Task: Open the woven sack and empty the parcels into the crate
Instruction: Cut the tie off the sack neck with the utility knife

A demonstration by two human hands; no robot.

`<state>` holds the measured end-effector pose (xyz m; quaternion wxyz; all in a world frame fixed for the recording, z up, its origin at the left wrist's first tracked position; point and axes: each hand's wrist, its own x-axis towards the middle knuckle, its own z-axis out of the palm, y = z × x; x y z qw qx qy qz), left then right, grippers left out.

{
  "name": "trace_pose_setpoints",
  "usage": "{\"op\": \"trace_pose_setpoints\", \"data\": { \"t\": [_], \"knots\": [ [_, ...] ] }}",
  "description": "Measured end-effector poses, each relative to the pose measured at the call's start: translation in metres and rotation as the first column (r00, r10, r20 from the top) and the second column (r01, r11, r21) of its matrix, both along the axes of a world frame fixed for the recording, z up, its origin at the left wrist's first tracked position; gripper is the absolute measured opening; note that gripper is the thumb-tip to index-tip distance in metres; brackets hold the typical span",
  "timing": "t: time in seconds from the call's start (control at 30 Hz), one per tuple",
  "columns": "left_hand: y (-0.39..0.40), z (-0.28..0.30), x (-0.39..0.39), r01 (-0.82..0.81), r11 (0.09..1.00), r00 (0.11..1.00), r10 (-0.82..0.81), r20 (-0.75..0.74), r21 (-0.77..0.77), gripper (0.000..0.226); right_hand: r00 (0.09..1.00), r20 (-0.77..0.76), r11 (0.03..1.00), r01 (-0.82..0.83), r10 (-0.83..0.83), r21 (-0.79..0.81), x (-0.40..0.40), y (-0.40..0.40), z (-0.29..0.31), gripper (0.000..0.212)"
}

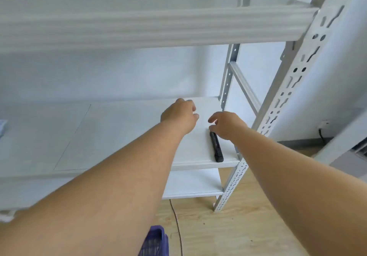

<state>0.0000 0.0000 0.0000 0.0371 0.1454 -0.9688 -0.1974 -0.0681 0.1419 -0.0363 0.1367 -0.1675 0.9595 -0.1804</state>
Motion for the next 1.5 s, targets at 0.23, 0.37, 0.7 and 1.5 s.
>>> {"op": "trace_pose_setpoints", "data": {
  "t": [0.23,0.37,0.7,1.5],
  "knots": [
    [0.011,-0.066,-0.017,-0.061,0.973,0.974,0.008,0.228,0.225,0.045,0.981,0.194,0.984,-0.004,-0.031,0.179,-0.014,-0.002,-0.077,0.06],
    [0.016,-0.087,-0.023,-0.144,0.921,0.958,0.037,0.286,0.362,0.046,0.963,0.267,0.965,-0.047,-0.025,0.259,-0.012,-0.002,-0.107,0.062],
    [0.015,-0.11,-0.028,-0.237,0.842,0.941,0.075,0.329,0.485,0.043,0.994,0.087,0.978,0.046,-0.065,0.204,-0.004,0.014,-0.14,0.038],
    [-0.091,-0.084,0.212,-0.347,0.078,0.813,0.522,0.258,0.935,0.021,0.682,0.656,0.772,0.211,0.322,-0.599,0.223,-0.111,-0.052,0.025]
  ]
}}
